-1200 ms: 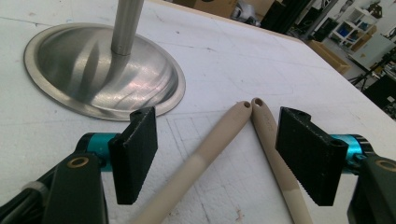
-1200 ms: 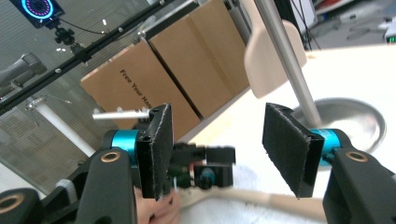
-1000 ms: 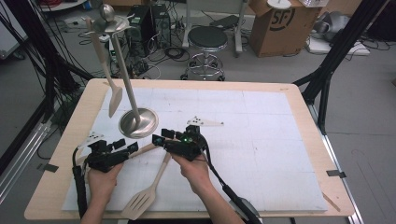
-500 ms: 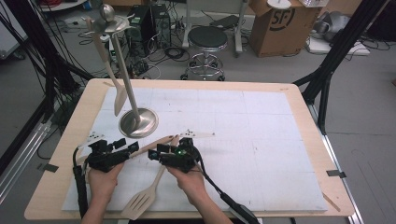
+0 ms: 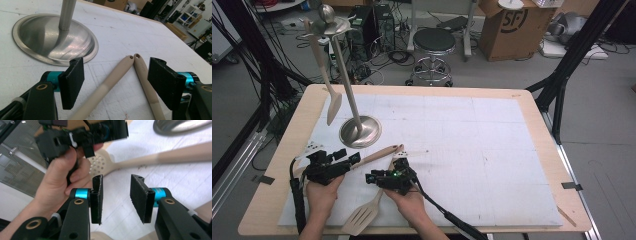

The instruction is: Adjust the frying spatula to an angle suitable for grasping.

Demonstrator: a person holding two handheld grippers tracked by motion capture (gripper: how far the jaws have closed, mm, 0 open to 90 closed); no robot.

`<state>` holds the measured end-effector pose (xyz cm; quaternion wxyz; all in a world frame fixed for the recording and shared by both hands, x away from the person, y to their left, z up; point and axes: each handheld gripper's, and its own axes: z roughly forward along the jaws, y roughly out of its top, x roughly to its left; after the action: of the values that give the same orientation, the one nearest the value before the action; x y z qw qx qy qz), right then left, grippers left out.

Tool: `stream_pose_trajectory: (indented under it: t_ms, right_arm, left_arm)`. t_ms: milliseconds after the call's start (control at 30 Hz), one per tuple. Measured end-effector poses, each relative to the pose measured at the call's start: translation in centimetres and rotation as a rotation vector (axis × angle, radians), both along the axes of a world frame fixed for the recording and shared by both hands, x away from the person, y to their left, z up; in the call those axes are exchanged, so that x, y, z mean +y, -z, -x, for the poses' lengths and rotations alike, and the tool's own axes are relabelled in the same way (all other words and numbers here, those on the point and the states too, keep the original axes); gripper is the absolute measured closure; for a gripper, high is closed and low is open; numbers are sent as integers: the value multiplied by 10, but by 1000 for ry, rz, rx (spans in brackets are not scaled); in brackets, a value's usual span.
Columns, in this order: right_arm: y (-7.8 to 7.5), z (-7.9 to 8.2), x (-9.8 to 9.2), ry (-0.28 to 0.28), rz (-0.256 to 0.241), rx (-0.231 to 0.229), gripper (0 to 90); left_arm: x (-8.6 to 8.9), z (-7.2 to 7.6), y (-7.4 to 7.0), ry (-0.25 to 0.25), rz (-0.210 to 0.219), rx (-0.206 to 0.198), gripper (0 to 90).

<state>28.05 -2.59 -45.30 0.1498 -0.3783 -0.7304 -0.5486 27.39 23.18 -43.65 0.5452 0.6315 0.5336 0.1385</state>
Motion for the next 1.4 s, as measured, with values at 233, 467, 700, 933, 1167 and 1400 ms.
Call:
stream_pose_trajectory:
  t_ms: [233, 467, 700, 933, 1167, 1400]
  right_arm:
    - [10, 0, 6, -44, 77, 73, 846]
    - [18, 1, 12, -69, 97, 124, 896]
    - [17, 3, 14, -57, 172, 112, 896]
    - [14, 4, 19, -60, 230, 116, 896]
    - [13, 6, 26, -70, 311, 109, 898]
    - [2, 11, 25, -78, 428, 53, 899]
  left_arm:
    - [-1, 0, 0, 0, -8, 1, 302]
    - [-2, 0, 0, 7, -3, -3, 302]
    - [-3, 0, 0, 9, -5, -4, 301]
    - [-3, 0, 0, 8, -9, -1, 302]
    - [-2, 0, 0, 9, -7, -1, 302]
    - [-2, 0, 0, 9, -8, -2, 302]
